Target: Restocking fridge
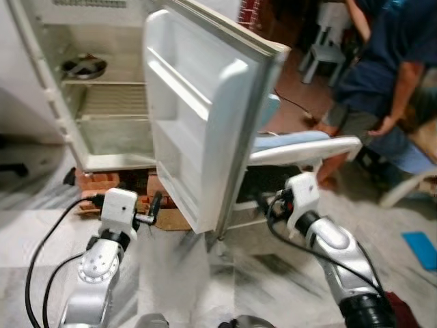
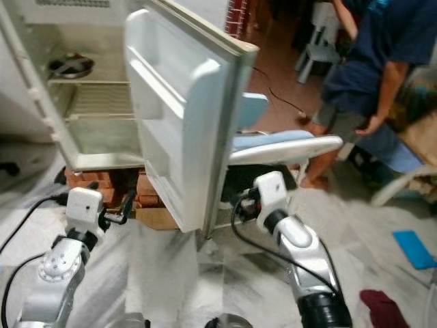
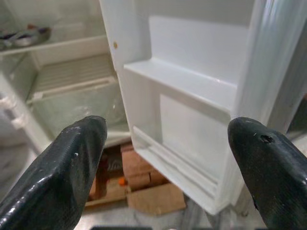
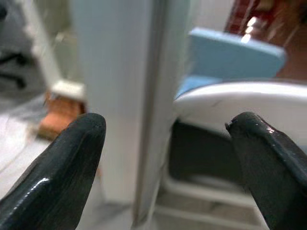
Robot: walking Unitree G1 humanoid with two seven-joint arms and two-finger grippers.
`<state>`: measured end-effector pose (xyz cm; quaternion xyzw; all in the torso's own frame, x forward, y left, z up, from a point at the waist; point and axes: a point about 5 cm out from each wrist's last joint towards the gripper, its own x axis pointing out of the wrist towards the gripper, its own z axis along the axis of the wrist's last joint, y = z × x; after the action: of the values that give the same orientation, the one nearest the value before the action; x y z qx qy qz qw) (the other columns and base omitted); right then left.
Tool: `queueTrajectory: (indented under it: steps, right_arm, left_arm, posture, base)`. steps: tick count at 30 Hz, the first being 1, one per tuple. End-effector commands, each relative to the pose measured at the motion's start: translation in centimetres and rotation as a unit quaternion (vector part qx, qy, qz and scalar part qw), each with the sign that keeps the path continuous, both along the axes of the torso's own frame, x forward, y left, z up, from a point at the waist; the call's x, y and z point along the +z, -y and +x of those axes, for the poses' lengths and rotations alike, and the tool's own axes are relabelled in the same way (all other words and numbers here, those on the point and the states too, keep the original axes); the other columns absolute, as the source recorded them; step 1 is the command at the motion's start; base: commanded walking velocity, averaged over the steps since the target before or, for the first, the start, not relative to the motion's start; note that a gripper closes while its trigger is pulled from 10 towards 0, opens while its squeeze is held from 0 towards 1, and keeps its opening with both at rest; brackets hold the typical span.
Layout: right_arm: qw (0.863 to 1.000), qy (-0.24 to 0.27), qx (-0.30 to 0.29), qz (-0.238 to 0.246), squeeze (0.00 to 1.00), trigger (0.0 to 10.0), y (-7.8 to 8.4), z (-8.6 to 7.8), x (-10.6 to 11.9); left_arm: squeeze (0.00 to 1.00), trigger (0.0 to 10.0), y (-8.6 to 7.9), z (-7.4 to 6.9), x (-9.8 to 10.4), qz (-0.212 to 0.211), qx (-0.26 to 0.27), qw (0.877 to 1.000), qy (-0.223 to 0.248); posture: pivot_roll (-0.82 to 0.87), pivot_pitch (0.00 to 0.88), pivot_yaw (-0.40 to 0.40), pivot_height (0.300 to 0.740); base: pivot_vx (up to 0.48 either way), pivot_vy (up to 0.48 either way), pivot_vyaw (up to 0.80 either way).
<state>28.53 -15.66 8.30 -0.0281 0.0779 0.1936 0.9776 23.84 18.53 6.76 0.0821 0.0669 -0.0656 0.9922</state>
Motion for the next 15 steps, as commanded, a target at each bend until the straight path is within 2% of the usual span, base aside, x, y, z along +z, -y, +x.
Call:
queueTrajectory:
  steps: [1,4,5,6,8,15]
  right_arm:
    - [0.999,0.027,-0.025,0.004,0.00,10.0,0.3,1.0,1.0]
    - [0.996,0.062,-0.056,0.020,0.00,10.0,0.5,2.4,2.4]
    - [0.992,0.087,-0.076,0.047,0.00,10.0,0.4,3.5,3.7]
    - [0.992,0.087,-0.076,0.047,0.00,10.0,0.4,3.5,3.7]
    - [0.987,0.119,-0.080,0.077,0.00,10.0,-0.1,5.2,5.7]
    - [0.975,0.160,-0.072,0.136,0.00,10.0,-1.4,8.3,9.6]
  left_arm:
    - [0.00,10.0,-0.6,-0.3,-0.1,0.002,0.020,1.000,-0.010]
    - [0.00,10.0,-1.0,-0.7,-0.6,0.003,0.033,0.999,-0.028]
    - [0.00,10.0,-1.1,-0.9,-0.8,0.003,0.033,0.999,-0.032]
    - [0.00,10.0,-1.1,-0.9,-0.8,0.003,0.033,0.999,-0.032]
    - [0.00,10.0,-1.3,-0.9,-0.7,0.006,0.034,0.999,-0.034]
    - [0.00,10.0,-1.6,-1.4,-1.4,0.009,0.042,0.997,-0.067]
  posture:
    - [0.08,0.042,-0.069,0.740]
    - [0.09,0.049,-0.066,0.740]
    - [0.09,0.049,-0.066,0.740]
    - [0.09,0.049,-0.066,0.740]
    - [0.11,0.051,-0.066,0.740]
    - [0.12,0.047,-0.075,0.740]
  base:
    - [0.000,0.000,0.00]
    - [0.000,0.000,0.00]
    - [0.000,0.000,0.00]
    - [0.000,0.000,0.00]
    - [0.000,0.000,0.00]
    - [0.000,0.000,0.00]
